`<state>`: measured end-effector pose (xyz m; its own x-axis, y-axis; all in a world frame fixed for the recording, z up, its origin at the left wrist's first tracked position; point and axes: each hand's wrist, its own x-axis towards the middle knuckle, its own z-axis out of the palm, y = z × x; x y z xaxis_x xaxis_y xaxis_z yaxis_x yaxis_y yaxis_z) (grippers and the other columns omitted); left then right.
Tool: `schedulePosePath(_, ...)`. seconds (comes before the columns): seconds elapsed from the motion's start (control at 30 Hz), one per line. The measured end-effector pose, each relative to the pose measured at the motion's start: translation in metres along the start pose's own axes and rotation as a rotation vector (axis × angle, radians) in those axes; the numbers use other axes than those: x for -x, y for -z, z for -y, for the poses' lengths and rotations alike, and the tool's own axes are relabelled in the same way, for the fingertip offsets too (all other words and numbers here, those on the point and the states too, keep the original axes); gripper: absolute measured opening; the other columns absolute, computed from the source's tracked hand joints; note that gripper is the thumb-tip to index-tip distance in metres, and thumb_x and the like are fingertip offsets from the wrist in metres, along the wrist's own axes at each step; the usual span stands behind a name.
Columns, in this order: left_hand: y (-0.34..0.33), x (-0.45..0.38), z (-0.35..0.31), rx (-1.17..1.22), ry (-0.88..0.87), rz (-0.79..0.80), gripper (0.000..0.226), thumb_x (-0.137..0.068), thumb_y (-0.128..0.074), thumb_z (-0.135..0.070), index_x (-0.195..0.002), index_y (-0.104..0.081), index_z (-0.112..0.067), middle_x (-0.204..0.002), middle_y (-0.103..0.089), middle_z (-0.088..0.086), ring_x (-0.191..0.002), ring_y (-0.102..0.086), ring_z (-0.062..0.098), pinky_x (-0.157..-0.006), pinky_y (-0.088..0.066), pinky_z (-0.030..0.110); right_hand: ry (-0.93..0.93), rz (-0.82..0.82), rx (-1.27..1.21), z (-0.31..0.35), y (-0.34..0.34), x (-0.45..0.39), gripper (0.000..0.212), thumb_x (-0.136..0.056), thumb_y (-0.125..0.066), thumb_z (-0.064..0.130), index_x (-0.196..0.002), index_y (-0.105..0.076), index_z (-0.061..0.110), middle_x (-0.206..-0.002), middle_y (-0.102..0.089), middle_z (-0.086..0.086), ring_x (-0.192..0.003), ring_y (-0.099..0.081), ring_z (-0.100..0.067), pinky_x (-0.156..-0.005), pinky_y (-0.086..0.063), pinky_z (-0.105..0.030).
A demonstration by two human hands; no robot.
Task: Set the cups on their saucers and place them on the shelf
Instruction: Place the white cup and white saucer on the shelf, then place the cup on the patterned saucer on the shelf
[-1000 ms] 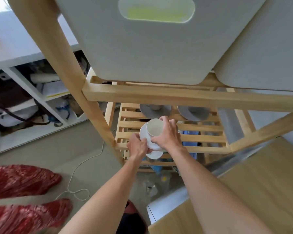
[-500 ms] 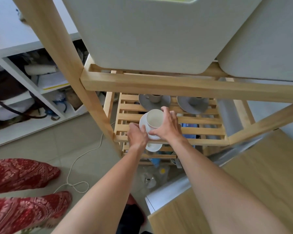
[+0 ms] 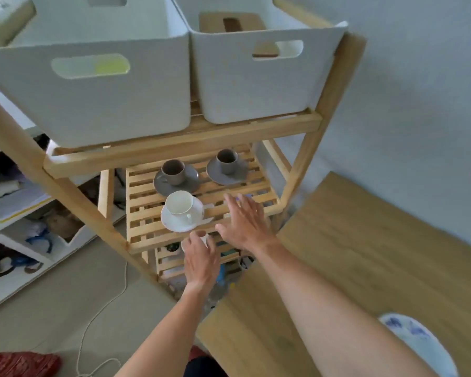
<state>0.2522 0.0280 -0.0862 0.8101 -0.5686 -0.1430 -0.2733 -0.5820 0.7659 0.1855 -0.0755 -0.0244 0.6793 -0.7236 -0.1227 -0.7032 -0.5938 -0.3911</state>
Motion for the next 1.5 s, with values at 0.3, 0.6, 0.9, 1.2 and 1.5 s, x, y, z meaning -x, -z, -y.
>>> schedulePosePath(0.3, -0.09, 0.124, -0.056, -0.337, -0.477, 0.278, 0.039, -0.099, -0.048, -0.022, -0.137, -0.051, -0.015, -0.142, -0.051, 0.006, -0.124, -0.053, 0.028, -0.097, -0.045, 0.041, -0.273, -0.03, -0.001, -0.136, 0.044, 0.142, 0.074, -0.097, -0.047, 0.041, -0.16, -0.011, 0.022, -0.167, -0.006, -0.013, -0.153, -0.007, -0.035, -0.123, -0.002, -0.051)
schedulePosePath(0.6, -0.154, 0.222, -0.077, -0.532, -0.673, 0.498, 0.039, -0.102, -0.043, -0.036, -0.135, -0.05, -0.016, -0.138, -0.051, 0.006, -0.123, -0.053, 0.027, -0.097, -0.043, 0.037, -0.491, -0.023, 0.015, -0.226, 0.073, 0.281, 0.07, -0.1, -0.035, 0.057, -0.158, -0.022, 0.02, -0.165, -0.017, -0.012, -0.151, -0.012, -0.031, -0.12, -0.006, -0.048)
schedulePosePath(0.9, -0.176, 0.261, -0.093, -0.464, -0.536, 0.617, 0.027, -0.102, -0.044, -0.026, -0.121, -0.049, -0.007, -0.115, -0.063, 0.015, -0.103, -0.062, 0.038, -0.073, -0.04, 0.037, -0.495, -0.025, -0.043, -0.248, 0.05, 0.345, 0.084, -0.069, -0.07, 0.061, -0.142, -0.044, 0.029, -0.124, -0.045, 0.0, -0.123, -0.043, -0.026, -0.104, -0.034, -0.035)
schedulePosePath(1.2, -0.178, 0.233, -0.102, -0.134, -0.175, 0.751, 0.01, -0.086, -0.052, -0.013, -0.096, -0.052, -0.012, -0.099, -0.06, 0.009, -0.1, -0.058, 0.033, -0.077, -0.052, 0.041, -0.473, -0.105, -0.062, -0.253, 0.043, 0.327, 0.088, -0.064, -0.072, 0.044, -0.144, -0.04, 0.025, -0.119, -0.053, 0.001, -0.115, -0.055, -0.026, -0.095, -0.045, -0.035)
schedulePosePath(1.5, -0.143, 0.161, -0.095, 0.119, 0.065, 0.601, 0.015, -0.092, -0.054, -0.012, -0.105, -0.047, -0.009, -0.109, -0.048, 0.008, -0.097, -0.057, 0.027, -0.057, -0.062, 0.038, -0.358, -0.155, -0.073, -0.211, 0.043, 0.233, 0.082, -0.063, -0.079, 0.037, -0.138, -0.049, 0.018, -0.131, -0.058, -0.004, -0.119, -0.056, -0.029, -0.097, -0.046, -0.037)
